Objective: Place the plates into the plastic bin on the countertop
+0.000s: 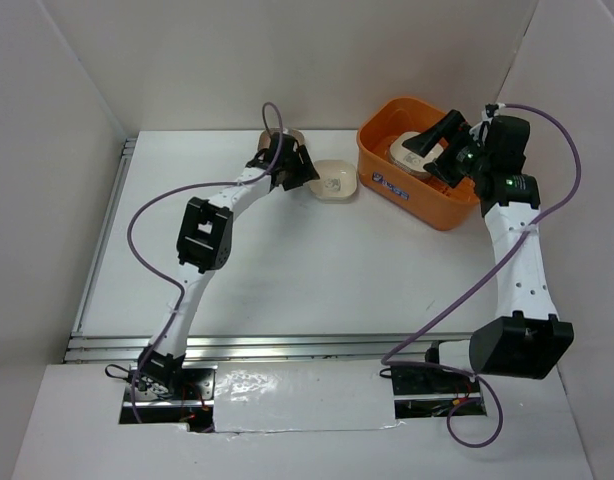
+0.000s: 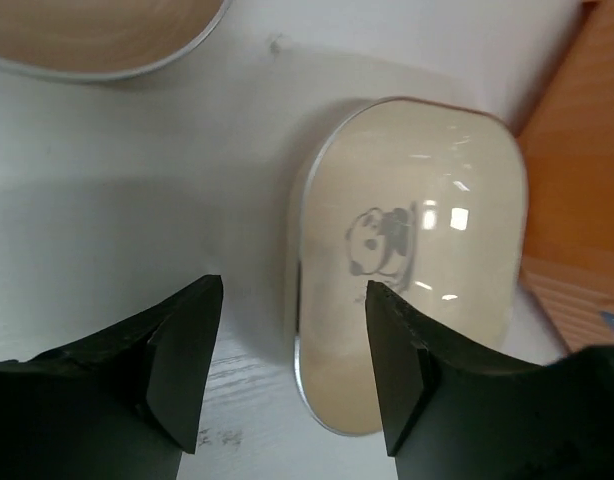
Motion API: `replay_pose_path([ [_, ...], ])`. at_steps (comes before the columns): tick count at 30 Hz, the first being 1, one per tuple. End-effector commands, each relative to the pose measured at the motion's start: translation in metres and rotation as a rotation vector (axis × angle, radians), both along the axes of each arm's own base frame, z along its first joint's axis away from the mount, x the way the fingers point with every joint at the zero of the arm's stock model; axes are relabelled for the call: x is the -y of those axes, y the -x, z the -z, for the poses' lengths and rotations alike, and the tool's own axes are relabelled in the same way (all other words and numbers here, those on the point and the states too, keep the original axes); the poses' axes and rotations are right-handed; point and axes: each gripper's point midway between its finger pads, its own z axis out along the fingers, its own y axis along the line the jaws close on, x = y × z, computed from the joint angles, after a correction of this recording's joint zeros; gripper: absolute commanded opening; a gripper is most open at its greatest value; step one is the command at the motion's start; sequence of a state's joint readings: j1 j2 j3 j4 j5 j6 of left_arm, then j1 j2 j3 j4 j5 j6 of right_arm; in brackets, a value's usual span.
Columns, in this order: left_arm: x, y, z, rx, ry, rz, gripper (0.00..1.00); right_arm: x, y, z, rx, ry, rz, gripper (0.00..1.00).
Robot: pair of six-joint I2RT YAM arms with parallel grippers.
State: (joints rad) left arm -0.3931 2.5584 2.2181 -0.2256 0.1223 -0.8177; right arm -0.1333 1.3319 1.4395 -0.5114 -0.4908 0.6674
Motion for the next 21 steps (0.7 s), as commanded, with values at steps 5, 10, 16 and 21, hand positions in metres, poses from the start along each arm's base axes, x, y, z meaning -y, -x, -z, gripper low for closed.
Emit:
replay_pose_path([
  [5,-0.012,0.021,0.051,-0.092,-0.217,-0.090,0.46,-0.011,0.032,-0.065,0.164,0.001,-0.033,1.00],
  [10,-0.012,0.029,0.040,-0.101,-0.220,-0.100,0.00,-0.019,0.026,-0.036,0.106,0.029,-0.059,1.00],
  [16,-0.053,0.107,-0.030,-0.122,-0.364,-0.307,0.00,-0.076,0.001,0.030,-0.032,0.245,-0.185,1.00],
  [21,-0.059,0.165,-0.071,-0.100,-0.390,-0.165,0.00,-0.119,-0.016,0.065,-0.106,0.322,-0.228,1.00],
])
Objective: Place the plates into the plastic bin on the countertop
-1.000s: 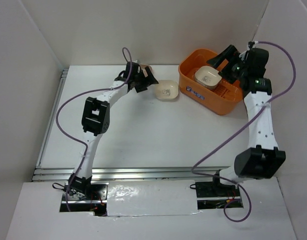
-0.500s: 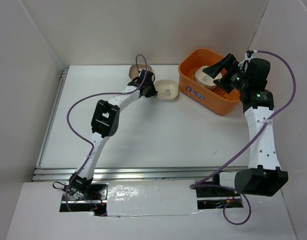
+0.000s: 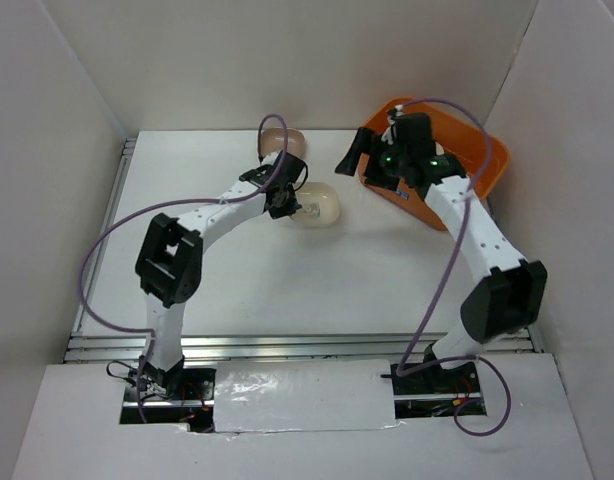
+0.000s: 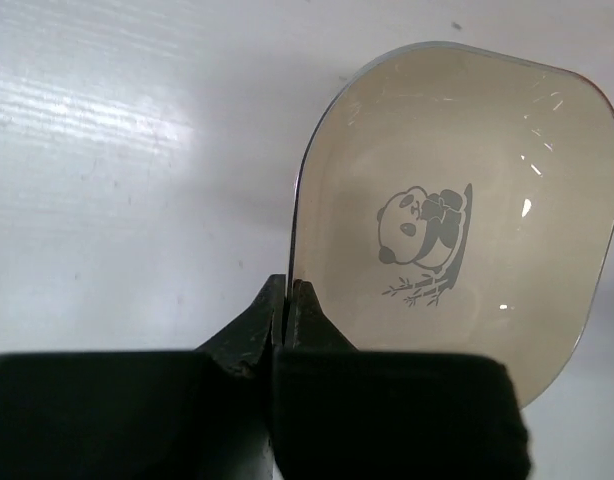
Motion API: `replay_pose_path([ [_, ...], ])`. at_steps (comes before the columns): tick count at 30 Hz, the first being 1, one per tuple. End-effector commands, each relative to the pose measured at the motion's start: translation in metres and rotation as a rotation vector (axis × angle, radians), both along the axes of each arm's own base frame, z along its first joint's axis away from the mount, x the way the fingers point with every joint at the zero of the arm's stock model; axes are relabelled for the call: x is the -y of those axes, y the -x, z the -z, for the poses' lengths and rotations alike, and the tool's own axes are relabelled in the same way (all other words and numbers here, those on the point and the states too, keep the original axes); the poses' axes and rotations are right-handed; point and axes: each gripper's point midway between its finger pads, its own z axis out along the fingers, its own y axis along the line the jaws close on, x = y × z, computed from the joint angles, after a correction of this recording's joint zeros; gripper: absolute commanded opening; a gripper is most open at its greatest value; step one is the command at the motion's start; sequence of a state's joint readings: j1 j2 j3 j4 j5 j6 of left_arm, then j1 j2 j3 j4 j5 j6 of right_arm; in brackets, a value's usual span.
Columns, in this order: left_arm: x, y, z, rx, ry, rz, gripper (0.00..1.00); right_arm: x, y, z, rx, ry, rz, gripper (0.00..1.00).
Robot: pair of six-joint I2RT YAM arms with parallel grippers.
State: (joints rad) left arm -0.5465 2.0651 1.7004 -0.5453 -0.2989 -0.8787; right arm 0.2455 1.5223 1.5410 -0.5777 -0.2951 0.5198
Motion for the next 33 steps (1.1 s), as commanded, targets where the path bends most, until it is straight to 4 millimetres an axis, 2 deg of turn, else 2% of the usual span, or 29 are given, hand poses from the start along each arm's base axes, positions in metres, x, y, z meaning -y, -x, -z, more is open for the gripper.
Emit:
replay_pose_path([
  [1,-0.005,0.021,-0.049,0.065,-0.022,0.058,0.00,-0.001,-0.013,0.026,-0.040,0.134,0.053,1.00],
  [2,-0.008,0.030,-0.060,0.070,-0.024,0.074,0.00,-0.010,-0.014,0.042,-0.084,0.154,0.040,1.00],
  [3,-0.011,0.034,-0.067,0.079,-0.030,0.077,0.00,-0.011,-0.015,0.039,-0.072,0.162,0.047,1.00],
  [4,-0.014,0.038,-0.071,0.085,-0.042,0.079,0.00,-0.015,-0.016,0.059,-0.127,0.188,0.041,1.00],
  [5,-0.017,0.042,-0.088,0.118,-0.042,0.089,0.00,-0.019,-0.015,0.067,-0.145,0.197,0.030,0.99],
  [6,-0.021,0.045,-0.092,0.131,-0.053,0.092,0.00,-0.027,-0.014,0.084,-0.179,0.227,0.018,0.99],
  [8,-0.022,0.049,-0.111,0.172,-0.027,0.116,0.00,-0.035,-0.007,0.101,-0.215,0.238,0.003,0.97],
  [9,-0.023,0.052,-0.113,0.175,-0.023,0.126,0.00,-0.042,-0.004,0.106,-0.226,0.224,-0.015,0.93],
  [10,-0.022,0.055,-0.117,0.180,-0.015,0.138,0.00,-0.049,-0.005,0.107,-0.216,0.209,-0.016,0.78],
  [11,-0.021,0.058,-0.128,0.201,0.006,0.147,0.00,-0.051,-0.003,0.114,-0.229,0.204,-0.017,0.69],
  [12,-0.022,0.060,-0.131,0.206,0.015,0.153,0.00,-0.058,-0.003,0.109,-0.214,0.175,-0.029,0.61],
  [13,-0.023,0.062,-0.136,0.217,0.023,0.148,0.00,-0.061,-0.001,0.105,-0.210,0.163,-0.037,0.22],
  [14,-0.026,0.065,-0.146,0.238,0.032,0.140,0.01,-0.062,-0.002,0.097,-0.194,0.156,-0.027,0.00],
  [16,-0.042,0.064,-0.158,0.273,0.002,0.068,0.99,-0.058,-0.005,0.077,-0.136,0.163,0.020,0.00],
  [17,-0.055,0.066,-0.176,0.300,-0.008,0.027,0.99,-0.053,-0.010,0.063,-0.111,0.158,0.043,0.00],
  [19,-0.078,0.066,-0.196,0.332,-0.031,-0.069,0.99,-0.034,-0.014,0.054,-0.126,0.178,0.103,0.00],
  [20,-0.104,0.067,-0.222,0.381,-0.051,-0.153,0.99,-0.011,-0.027,0.040,-0.110,0.176,0.178,0.00],
  [22,-0.133,0.075,-0.254,0.449,-0.030,-0.243,0.99,0.021,-0.035,0.033,-0.118,0.194,0.272,0.00],
  [23,-0.151,0.075,-0.263,0.479,-0.028,-0.292,0.99,0.052,-0.048,0.020,-0.107,0.183,0.348,0.00],
  [24,-0.160,0.076,-0.269,0.502,-0.026,-0.297,0.99,0.070,-0.054,0.016,-0.109,0.177,0.392,0.00],
  [25,-0.169,0.082,-0.287,0.562,0.008,-0.314,0.99,0.087,-0.064,-0.001,-0.080,0.167,0.439,0.00],
  [26,-0.178,0.082,-0.277,0.550,0.005,-0.320,0.99,0.121,-0.077,0.006,-0.102,0.175,0.516,0.00],
  [27,-0.183,0.083,-0.276,0.556,-0.004,-0.307,0.99,0.139,-0.082,0.009,-0.122,0.181,0.554,0.00],
  [28,-0.192,0.082,-0.272,0.557,-0.004,-0.314,0.99,0.154,-0.092,-0.004,-0.097,0.172,0.588,0.00],
  [29,-0.193,0.082,-0.267,0.547,-0.003,-0.300,0.99,0.163,-0.099,-0.004,-0.100,0.170,0.605,0.00],
  [30,-0.192,0.081,-0.261,0.528,-0.004,-0.268,0.99,0.193,-0.109,0.017,-0.152,0.185,0.664,0.00],
  [31,-0.194,0.080,-0.256,0.517,-0.007,-0.263,0.99,0.205,-0.116,0.022,-0.162,0.193,0.689,0.00],
  [32,-0.203,0.078,-0.246,0.496,-0.023,-0.273,0.99,0.215,-0.125,0.006,-0.124,0.183,0.713,0.00],
  [33,-0.206,0.078,-0.241,0.486,-0.032,-0.270,0.99,0.234,-0.133,0.029,-0.176,0.189,0.744,0.00],
])
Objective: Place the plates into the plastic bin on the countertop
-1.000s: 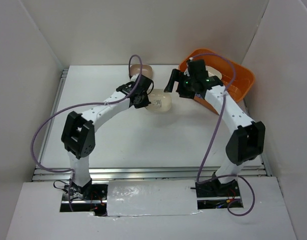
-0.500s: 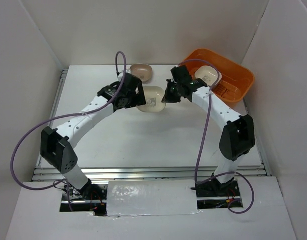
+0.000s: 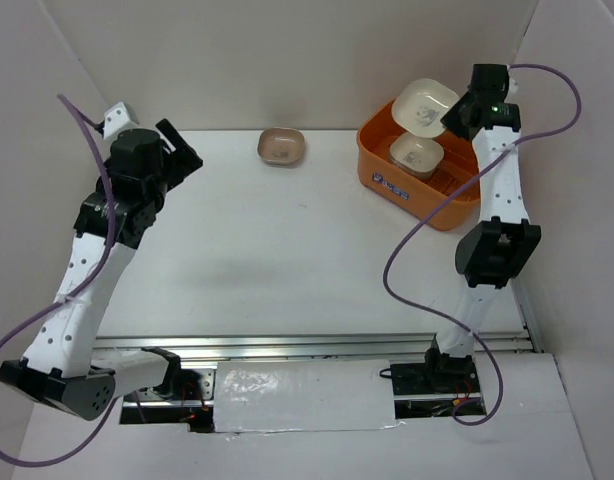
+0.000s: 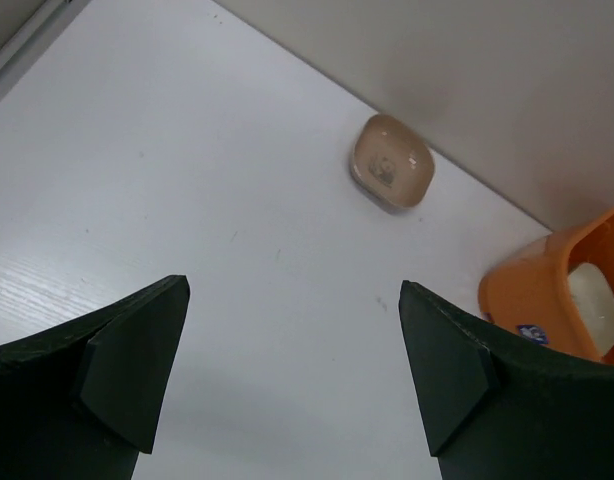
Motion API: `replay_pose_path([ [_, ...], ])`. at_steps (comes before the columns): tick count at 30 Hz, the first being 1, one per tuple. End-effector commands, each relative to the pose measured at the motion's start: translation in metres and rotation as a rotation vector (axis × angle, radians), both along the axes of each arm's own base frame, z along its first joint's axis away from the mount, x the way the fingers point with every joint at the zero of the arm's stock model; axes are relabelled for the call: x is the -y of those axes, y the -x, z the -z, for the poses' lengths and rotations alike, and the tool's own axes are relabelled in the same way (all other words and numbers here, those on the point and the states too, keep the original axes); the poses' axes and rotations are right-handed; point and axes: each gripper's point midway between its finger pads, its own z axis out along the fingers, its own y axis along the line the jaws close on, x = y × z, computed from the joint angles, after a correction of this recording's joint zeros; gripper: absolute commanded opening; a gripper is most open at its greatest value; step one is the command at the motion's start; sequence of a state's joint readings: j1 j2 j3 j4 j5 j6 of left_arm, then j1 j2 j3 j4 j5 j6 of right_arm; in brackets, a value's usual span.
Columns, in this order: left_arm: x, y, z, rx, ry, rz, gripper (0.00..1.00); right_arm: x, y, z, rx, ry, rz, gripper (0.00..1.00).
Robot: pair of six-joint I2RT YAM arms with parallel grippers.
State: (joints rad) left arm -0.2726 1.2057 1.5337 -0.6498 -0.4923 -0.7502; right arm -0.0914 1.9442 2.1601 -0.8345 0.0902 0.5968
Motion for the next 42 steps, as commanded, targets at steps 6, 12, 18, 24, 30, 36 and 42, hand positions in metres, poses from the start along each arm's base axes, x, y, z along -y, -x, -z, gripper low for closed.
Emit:
replay_pose_path([
  [6,-0.016,-0.027,0.069,-0.170,-0.034,0.100,0.99,0.059,-0.044,0.067,-0.097,-0.034,0.080,0.01],
  [12,-0.007,-0.034,0.082,-0.208,-0.081,0.207,0.99,0.064,-0.067,0.061,-0.006,-0.044,0.046,0.58],
  [18,0.004,-0.065,0.136,-0.310,0.022,0.299,0.99,0.028,-0.064,-0.018,0.179,-0.097,-0.052,1.00],
  [24,0.035,-0.134,0.168,-0.247,0.396,0.426,0.99,-0.017,0.013,-0.109,0.326,-0.099,-0.132,1.00],
  [30,0.044,-0.224,0.209,-0.157,0.538,0.358,0.99,-0.090,0.095,-0.098,0.357,-0.205,-0.349,1.00],
  [36,0.067,-0.278,0.262,-0.089,0.563,0.353,0.99,-0.133,0.154,-0.080,0.366,-0.321,-0.519,1.00],
  [42,0.085,-0.311,0.313,-0.173,0.451,0.289,0.99,-0.155,0.209,-0.099,0.398,-0.336,-0.581,1.00],
])
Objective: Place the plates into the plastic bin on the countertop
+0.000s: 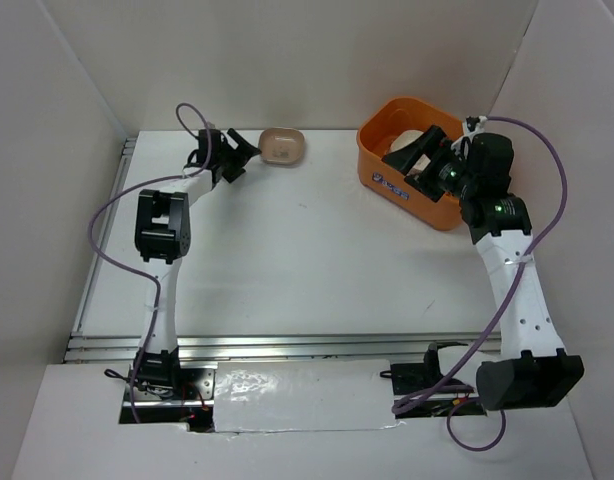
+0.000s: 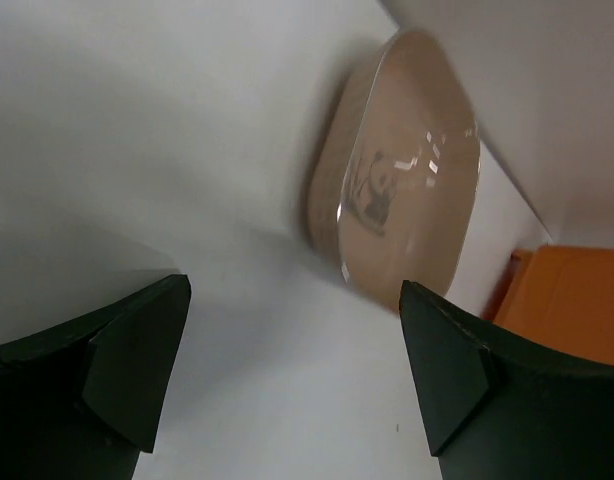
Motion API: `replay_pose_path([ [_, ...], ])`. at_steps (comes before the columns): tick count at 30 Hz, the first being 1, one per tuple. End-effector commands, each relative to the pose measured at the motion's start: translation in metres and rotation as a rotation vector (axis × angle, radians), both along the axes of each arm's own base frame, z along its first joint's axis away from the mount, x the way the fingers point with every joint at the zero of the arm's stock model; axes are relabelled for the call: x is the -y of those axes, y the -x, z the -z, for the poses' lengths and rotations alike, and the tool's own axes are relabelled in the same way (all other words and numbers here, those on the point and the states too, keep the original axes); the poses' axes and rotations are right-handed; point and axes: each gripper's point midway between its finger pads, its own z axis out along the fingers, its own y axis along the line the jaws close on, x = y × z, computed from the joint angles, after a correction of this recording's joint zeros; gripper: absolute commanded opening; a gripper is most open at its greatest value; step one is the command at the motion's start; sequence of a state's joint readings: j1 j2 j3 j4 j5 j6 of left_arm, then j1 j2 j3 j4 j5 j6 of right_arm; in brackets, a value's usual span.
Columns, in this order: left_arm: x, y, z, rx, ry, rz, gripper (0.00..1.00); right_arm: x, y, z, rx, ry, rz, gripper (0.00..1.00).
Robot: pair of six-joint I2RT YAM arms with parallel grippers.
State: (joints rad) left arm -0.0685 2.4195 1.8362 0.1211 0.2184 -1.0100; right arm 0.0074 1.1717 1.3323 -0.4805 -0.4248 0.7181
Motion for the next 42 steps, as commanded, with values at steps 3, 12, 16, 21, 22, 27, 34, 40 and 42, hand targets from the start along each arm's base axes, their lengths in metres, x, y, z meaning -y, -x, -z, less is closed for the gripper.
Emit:
replay_pose_path([
  [3,0.009,-0.030,0.029,-0.044,-0.140,-0.064,0.99,-0.018,0.051,-0.045,0.117,-0.010,-0.067,1.00],
  [12,0.025,-0.034,0.059,-0.086,-0.390,-0.075,0.64,-0.023,0.096,-0.057,0.103,-0.010,-0.091,1.00],
  [16,0.036,-0.036,0.067,-0.066,-0.362,-0.029,0.34,-0.024,0.104,-0.062,0.104,0.003,-0.111,1.00],
  [21,0.033,-0.037,0.044,-0.067,-0.317,-0.031,0.00,-0.027,0.098,-0.057,0.095,0.020,-0.138,1.00],
  [22,0.034,-0.034,0.008,-0.041,-0.309,-0.037,0.00,-0.029,0.093,-0.050,0.091,0.023,-0.144,1.00],
  [27,0.039,0.034,-0.081,-0.012,-0.468,-0.057,0.00,-0.038,0.040,-0.011,-0.033,0.097,-0.073,1.00],
  [34,0.061,0.170,-0.159,-0.083,-0.535,0.074,0.00,-0.106,-0.019,0.050,-0.161,0.096,-0.051,1.00],
  [40,0.088,0.242,-0.171,-0.117,-0.571,0.189,0.00,-0.146,-0.038,0.104,-0.303,0.149,-0.003,1.00],
  [42,0.090,0.256,-0.181,-0.098,-0.553,0.196,0.00,-0.154,-0.041,0.113,-0.296,0.144,0.002,0.98],
])
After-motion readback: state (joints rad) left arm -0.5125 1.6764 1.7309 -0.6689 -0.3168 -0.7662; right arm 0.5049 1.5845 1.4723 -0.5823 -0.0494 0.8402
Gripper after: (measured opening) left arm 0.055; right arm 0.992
